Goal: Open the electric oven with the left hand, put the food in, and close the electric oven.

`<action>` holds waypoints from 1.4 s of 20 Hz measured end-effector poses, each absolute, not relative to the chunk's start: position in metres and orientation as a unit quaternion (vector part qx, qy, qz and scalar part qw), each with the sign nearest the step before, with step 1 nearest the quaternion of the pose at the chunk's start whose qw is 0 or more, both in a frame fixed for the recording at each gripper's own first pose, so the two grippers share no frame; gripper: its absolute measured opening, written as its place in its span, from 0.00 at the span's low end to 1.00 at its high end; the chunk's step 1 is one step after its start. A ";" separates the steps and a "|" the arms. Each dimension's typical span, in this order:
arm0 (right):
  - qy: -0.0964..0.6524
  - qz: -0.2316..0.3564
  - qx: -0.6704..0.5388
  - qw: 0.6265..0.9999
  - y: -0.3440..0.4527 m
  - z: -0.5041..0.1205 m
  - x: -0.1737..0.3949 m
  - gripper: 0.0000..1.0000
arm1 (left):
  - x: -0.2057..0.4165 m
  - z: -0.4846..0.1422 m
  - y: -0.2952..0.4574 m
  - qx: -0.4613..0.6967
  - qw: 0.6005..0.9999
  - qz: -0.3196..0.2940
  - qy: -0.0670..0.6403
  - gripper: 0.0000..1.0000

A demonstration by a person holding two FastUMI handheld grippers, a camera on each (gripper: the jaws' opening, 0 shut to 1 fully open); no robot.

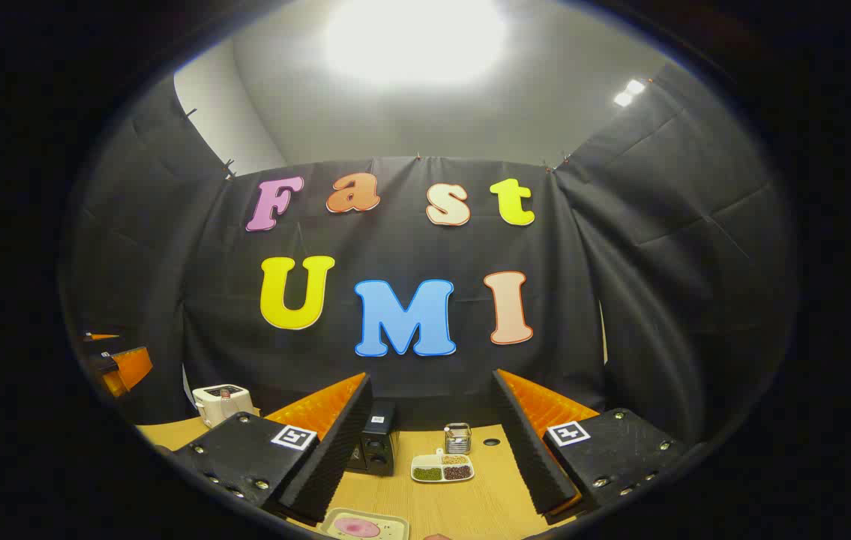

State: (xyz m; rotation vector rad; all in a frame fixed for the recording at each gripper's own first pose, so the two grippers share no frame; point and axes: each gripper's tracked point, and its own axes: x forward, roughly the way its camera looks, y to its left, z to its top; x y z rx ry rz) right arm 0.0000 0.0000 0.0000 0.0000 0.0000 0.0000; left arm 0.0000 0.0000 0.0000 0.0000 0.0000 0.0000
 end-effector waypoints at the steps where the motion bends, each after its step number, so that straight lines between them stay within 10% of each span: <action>1: -0.001 0.000 0.000 1.000 -0.001 0.001 -0.001 0.96 | -0.001 0.000 -0.003 -0.001 1.000 -0.002 0.002 0.96; 28: 0.044 0.028 0.008 0.999 -0.014 -0.064 0.035 0.96 | 0.111 -0.062 -0.084 0.019 0.999 -0.049 0.014 1.00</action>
